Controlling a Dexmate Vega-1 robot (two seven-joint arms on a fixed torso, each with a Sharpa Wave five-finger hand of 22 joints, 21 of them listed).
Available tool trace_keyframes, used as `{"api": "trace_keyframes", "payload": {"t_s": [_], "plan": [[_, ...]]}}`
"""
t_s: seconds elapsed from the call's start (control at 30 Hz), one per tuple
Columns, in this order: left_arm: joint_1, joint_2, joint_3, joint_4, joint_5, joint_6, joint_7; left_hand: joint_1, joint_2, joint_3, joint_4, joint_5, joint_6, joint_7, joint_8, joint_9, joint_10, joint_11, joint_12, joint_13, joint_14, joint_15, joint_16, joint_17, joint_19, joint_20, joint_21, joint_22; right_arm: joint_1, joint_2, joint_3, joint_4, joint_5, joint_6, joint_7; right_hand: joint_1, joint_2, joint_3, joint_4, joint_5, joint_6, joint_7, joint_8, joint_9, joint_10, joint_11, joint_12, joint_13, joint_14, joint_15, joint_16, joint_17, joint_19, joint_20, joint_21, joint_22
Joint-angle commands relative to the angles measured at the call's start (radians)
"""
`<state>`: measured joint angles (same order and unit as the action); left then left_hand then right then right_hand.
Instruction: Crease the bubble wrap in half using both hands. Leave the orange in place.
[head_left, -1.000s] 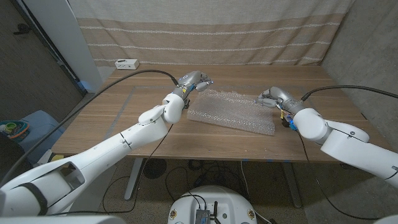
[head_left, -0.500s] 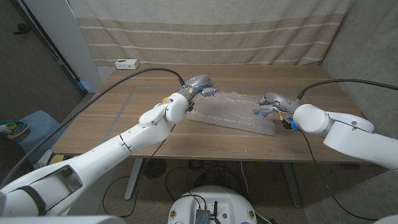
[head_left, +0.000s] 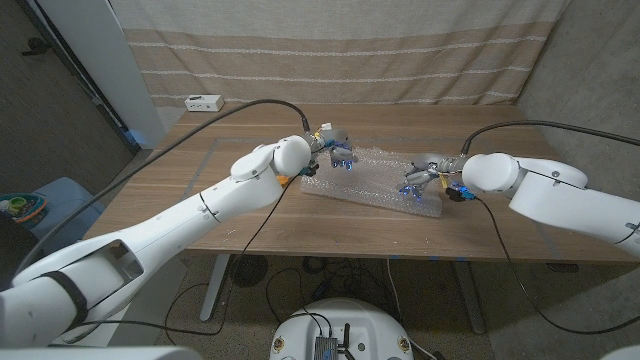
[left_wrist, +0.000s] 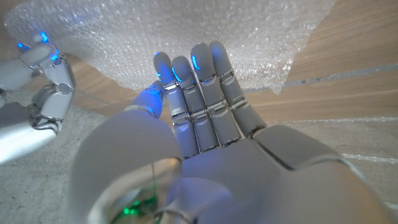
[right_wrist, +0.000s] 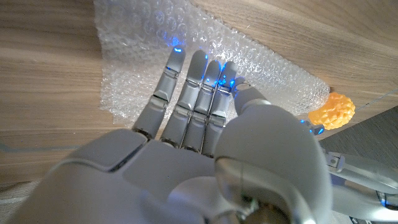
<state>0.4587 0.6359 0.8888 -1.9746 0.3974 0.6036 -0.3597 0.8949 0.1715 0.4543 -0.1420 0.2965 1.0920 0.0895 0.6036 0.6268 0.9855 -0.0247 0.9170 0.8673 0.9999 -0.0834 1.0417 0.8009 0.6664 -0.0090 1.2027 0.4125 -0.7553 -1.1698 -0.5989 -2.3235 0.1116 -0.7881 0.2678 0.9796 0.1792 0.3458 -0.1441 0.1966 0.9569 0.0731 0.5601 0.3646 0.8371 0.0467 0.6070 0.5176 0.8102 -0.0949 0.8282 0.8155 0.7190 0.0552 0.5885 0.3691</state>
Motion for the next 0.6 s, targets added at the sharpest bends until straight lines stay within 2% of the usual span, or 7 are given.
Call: {"api": "trace_keyframes", "payload": {"t_s": [0.03, 0.13, 0.27, 0.37, 0.43, 0.53, 0.6], "plan": [[-0.161, -0.026, 0.092, 0.075, -0.098, 0.097, -0.255, 0.009, 0.010, 0.013, -0.003, 0.009, 0.000, 0.006, 0.005, -0.004, 0.010, 0.009, -0.008, -0.009, 0.014, 0.001, -0.007, -0.011, 0.000, 0.002, 0.022, -0.003, 0.180, 0.065, -0.146, 0.090, -0.067, -0.006, 0.207, 0.005, 0.008, 0.004, 0.009, 0.009, -0.008, -0.002, 0.011, 0.009, -0.004, 0.002, 0.011, 0.012, 0.003, -0.004, -0.002, -0.002, -0.007, 0.001, 0.013, 0.008], [-0.204, -0.027, 0.128, 0.097, -0.106, 0.112, -0.298, 0.008, 0.008, 0.016, -0.003, 0.011, 0.022, 0.009, 0.009, -0.013, 0.017, 0.010, -0.012, -0.015, 0.031, 0.002, -0.011, -0.027, 0.016, -0.001, 0.041, -0.008, 0.199, 0.082, -0.164, 0.116, -0.077, 0.002, 0.230, 0.007, 0.007, 0.005, 0.009, 0.010, -0.011, -0.001, 0.015, 0.014, -0.009, -0.003, 0.014, 0.018, 0.006, -0.006, -0.001, -0.001, -0.007, 0.001, 0.021, 0.012], [-0.256, -0.028, 0.186, 0.119, -0.087, 0.127, -0.339, 0.003, 0.014, 0.022, 0.003, 0.013, 0.006, 0.017, 0.001, -0.018, 0.008, 0.019, -0.017, -0.013, 0.031, 0.002, -0.016, -0.032, 0.019, -0.004, 0.055, -0.014, 0.220, 0.100, -0.183, 0.143, -0.085, 0.010, 0.258, 0.007, 0.008, 0.008, 0.011, 0.012, -0.020, -0.002, 0.018, 0.021, -0.024, 0.000, 0.014, 0.024, 0.000, -0.010, -0.005, -0.003, -0.011, -0.001, 0.032, 0.019], [-0.275, -0.035, 0.209, 0.142, -0.084, 0.137, -0.348, -0.016, 0.017, 0.034, 0.019, 0.014, -0.018, 0.032, -0.029, -0.047, -0.011, 0.033, -0.061, -0.066, 0.023, 0.021, -0.050, -0.067, 0.000, -0.004, 0.070, -0.027, 0.228, 0.110, -0.191, 0.160, -0.090, 0.018, 0.267, 0.005, 0.012, 0.011, 0.016, 0.014, -0.026, 0.002, 0.019, 0.025, -0.032, 0.003, 0.010, 0.021, -0.007, -0.007, -0.015, -0.012, -0.015, -0.001, 0.038, 0.023], [-0.288, -0.037, 0.228, 0.151, -0.072, 0.146, -0.350, -0.039, 0.016, 0.052, 0.034, 0.017, -0.027, 0.041, -0.053, -0.075, -0.011, 0.044, -0.097, -0.115, 0.022, 0.037, -0.100, -0.130, -0.014, 0.004, 0.079, -0.045, 0.229, 0.115, -0.192, 0.168, -0.091, 0.023, 0.267, 0.000, 0.015, 0.018, 0.023, 0.017, -0.041, -0.002, 0.017, 0.027, -0.043, 0.010, 0.004, 0.015, -0.014, -0.011, -0.035, -0.028, -0.021, -0.002, 0.041, 0.020], [-0.300, -0.041, 0.248, 0.160, -0.056, 0.159, -0.345, -0.109, 0.008, 0.119, 0.065, 0.026, -0.055, 0.055, -0.118, -0.147, -0.008, 0.051, -0.195, -0.239, 0.030, 0.055, -0.224, -0.289, -0.040, 0.009, 0.095, -0.111, 0.236, 0.122, -0.197, 0.177, -0.097, 0.027, 0.274, -0.005, 0.014, 0.033, 0.031, 0.022, -0.056, -0.005, 0.007, 0.018, -0.052, 0.014, -0.003, 0.005, -0.020, -0.012, -0.070, -0.060, -0.029, -0.002, 0.047, 0.015], [-0.306, -0.044, 0.259, 0.167, -0.046, 0.166, -0.340, -0.128, 0.006, 0.137, 0.070, 0.028, -0.067, 0.056, -0.134, -0.161, -0.018, 0.056, -0.224, -0.267, -0.021, 0.043, -0.262, -0.309, -0.044, 0.013, 0.098, -0.131, 0.245, 0.127, -0.204, 0.185, -0.102, 0.025, 0.285, -0.010, 0.012, 0.043, 0.036, 0.025, -0.068, -0.009, -0.002, 0.008, -0.065, 0.011, -0.012, -0.003, -0.020, -0.006, -0.091, -0.080, -0.034, -0.001, 0.051, 0.011]]}}
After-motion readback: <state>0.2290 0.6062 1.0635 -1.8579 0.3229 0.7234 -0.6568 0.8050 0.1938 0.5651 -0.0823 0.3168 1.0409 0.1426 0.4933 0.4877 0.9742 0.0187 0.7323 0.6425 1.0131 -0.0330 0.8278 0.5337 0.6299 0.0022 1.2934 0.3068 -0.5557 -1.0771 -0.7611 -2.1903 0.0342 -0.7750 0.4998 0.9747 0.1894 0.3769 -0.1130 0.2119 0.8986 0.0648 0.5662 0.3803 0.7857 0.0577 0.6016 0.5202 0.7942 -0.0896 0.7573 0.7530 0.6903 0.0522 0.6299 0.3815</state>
